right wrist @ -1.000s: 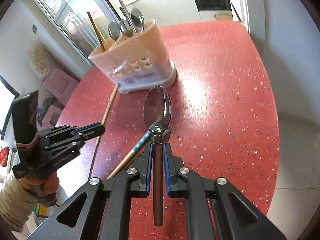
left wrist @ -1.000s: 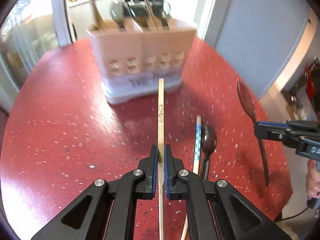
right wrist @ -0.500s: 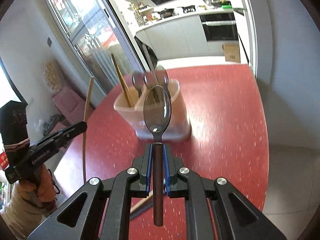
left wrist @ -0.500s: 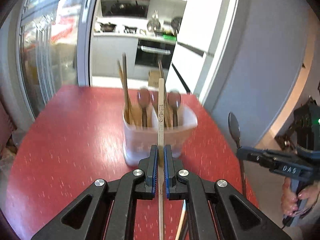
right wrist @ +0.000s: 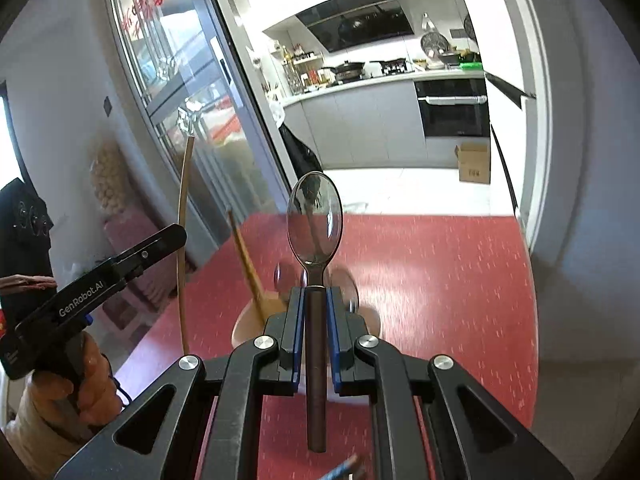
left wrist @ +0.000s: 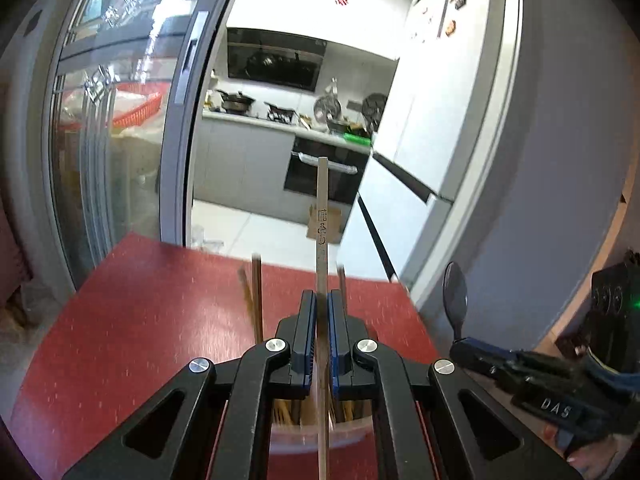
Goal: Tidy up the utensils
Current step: 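Carry the spoon and chopstick to the caddy and lower them in with both grippers, then open both grippers to release the utensils and withdraw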
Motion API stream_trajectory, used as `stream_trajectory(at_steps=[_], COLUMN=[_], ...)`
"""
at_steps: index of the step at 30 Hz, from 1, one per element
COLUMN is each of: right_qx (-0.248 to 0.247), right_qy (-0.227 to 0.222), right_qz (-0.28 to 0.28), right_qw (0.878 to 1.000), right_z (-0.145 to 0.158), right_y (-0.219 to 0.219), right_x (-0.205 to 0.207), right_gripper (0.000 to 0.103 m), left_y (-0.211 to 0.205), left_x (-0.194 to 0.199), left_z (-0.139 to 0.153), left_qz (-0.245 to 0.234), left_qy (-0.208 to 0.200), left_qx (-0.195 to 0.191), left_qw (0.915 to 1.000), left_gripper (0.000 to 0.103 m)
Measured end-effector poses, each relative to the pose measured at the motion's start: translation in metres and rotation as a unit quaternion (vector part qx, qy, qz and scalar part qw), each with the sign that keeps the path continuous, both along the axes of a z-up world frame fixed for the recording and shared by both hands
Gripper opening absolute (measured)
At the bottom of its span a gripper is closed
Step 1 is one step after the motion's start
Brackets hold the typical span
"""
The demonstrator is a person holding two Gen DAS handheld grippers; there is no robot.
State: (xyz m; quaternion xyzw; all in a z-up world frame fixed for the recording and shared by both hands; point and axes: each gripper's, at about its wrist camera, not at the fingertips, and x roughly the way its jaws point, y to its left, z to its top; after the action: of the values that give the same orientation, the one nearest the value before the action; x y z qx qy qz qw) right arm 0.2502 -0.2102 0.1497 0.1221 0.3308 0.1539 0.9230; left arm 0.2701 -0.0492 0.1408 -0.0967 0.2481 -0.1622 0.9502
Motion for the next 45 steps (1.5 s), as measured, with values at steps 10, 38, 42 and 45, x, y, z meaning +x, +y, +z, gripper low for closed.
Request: stream_trajectory(at_steps=[10, 38, 42, 45], right_qx=[-0.023, -0.129, -0.123, -0.116], right_qy=[-0.048, -0.07, -0.058, -0.051], right_qz=[-0.008, 0.008, 0.008, 0.007], right_qw=[0.999, 0.989, 0.991, 0.992], right_z=[-0.016, -0.08, -0.079, -0.077], right_y=[0.018, 0.046, 0.044, 0.043], right_x=[0.055, 0.042, 0.044, 0.045], right_gripper=[0.012, 0.012, 0.012, 0.012], left_y=[-0.006, -0.019, -0.013, -0.008], left_x=[0.033, 0.012, 0.015, 0.02], left_z=[-0.02, -0.076, -0.074, -0.073], left_qz=[0.052, 0.079, 0.077, 0.069], left_qy=[-0.057, -0.077, -0.059, -0.043], left_qx=[-0.006, 0.093, 0.086, 0.075], left_qw=[0.997, 0.9895, 0.9916, 0.9938], left_gripper=[0.035, 0.035, 0.035, 0.035])
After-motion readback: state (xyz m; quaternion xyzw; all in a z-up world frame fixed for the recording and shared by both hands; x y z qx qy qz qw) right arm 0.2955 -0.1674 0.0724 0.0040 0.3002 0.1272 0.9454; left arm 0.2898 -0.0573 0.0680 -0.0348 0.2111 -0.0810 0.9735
